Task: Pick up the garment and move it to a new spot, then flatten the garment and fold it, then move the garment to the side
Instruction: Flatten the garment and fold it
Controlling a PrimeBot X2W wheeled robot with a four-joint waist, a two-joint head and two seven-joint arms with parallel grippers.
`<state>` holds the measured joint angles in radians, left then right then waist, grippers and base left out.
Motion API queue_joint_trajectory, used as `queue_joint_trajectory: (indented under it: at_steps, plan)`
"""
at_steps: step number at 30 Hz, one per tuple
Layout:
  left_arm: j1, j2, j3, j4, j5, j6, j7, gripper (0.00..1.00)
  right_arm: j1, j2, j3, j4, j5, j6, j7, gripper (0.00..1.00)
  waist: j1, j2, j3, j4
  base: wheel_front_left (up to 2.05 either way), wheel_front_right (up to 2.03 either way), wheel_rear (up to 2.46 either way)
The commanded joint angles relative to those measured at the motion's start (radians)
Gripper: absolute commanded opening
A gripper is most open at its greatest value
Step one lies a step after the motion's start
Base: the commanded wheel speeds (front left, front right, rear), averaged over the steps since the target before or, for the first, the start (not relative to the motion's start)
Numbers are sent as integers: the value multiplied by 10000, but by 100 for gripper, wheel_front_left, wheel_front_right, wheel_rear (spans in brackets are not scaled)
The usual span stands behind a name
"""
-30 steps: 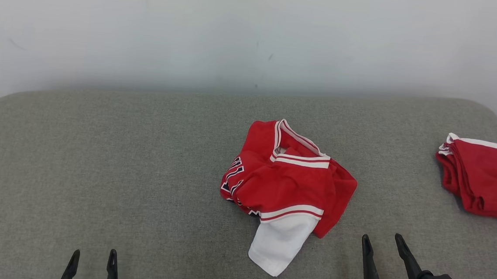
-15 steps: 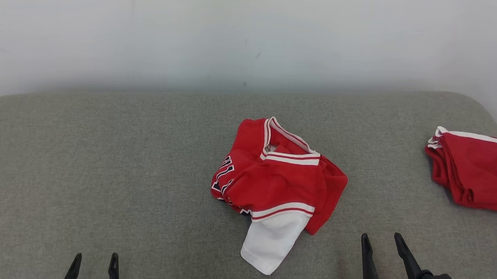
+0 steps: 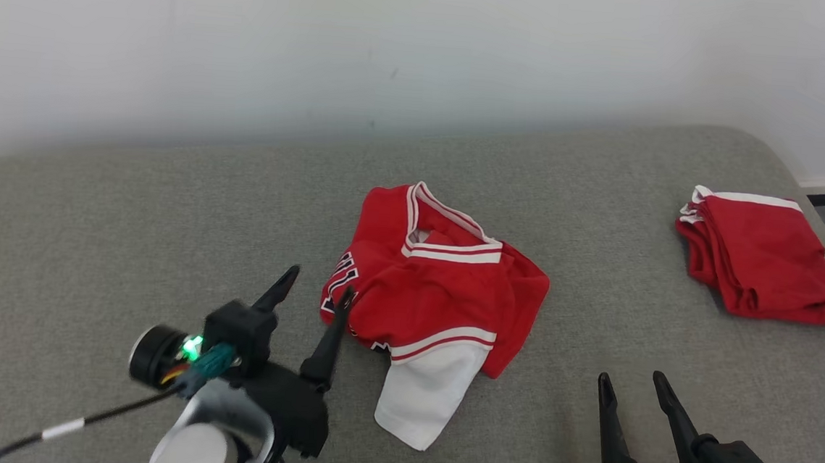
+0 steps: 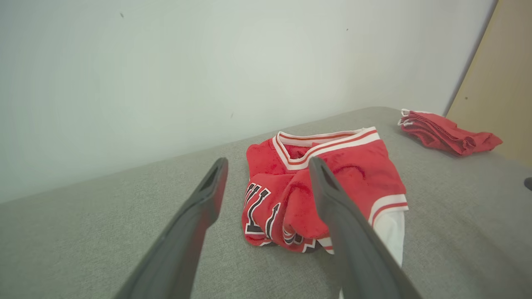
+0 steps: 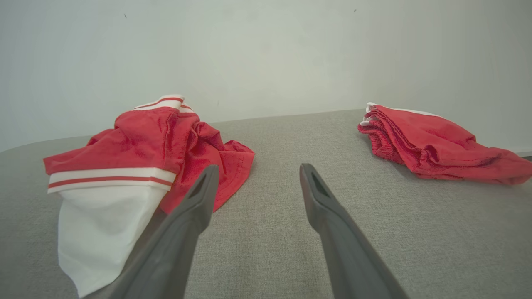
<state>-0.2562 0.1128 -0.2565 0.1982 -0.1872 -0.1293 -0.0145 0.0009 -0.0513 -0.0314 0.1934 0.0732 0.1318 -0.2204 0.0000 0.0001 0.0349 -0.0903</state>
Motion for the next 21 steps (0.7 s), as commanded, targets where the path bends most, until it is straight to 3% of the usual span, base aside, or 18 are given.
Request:
queue_joint_trajectory:
  at_steps: [1, 12, 17, 21]
  plan:
    - [-508, 96, -385, -14, -264, -3, 327, 100, -69, 23, -5, -2, 59, -25, -45, 100, 0, -1, 123, -274, 0, 0, 0]
    - [-3180, -236, -2101, 1776, -1317, -8, 2807, 100, -336, 25, 115, 168, 249, -25, -182, 100, 0, -1, 546, -1734, 0, 0, 0]
    - [-4053, -353, -2450, 2858, -1495, 6, 3719, 100, -463, 26, 183, 277, 333, -25, -269, 100, 0, -1, 777, -2307, 0, 0, 0]
    - [-4662, -414, -2534, 3564, -1360, 281, 4128, 100, -592, 26, 317, 377, 446, -25, -345, 100, 0, -1, 936, -2684, 0, 0, 0]
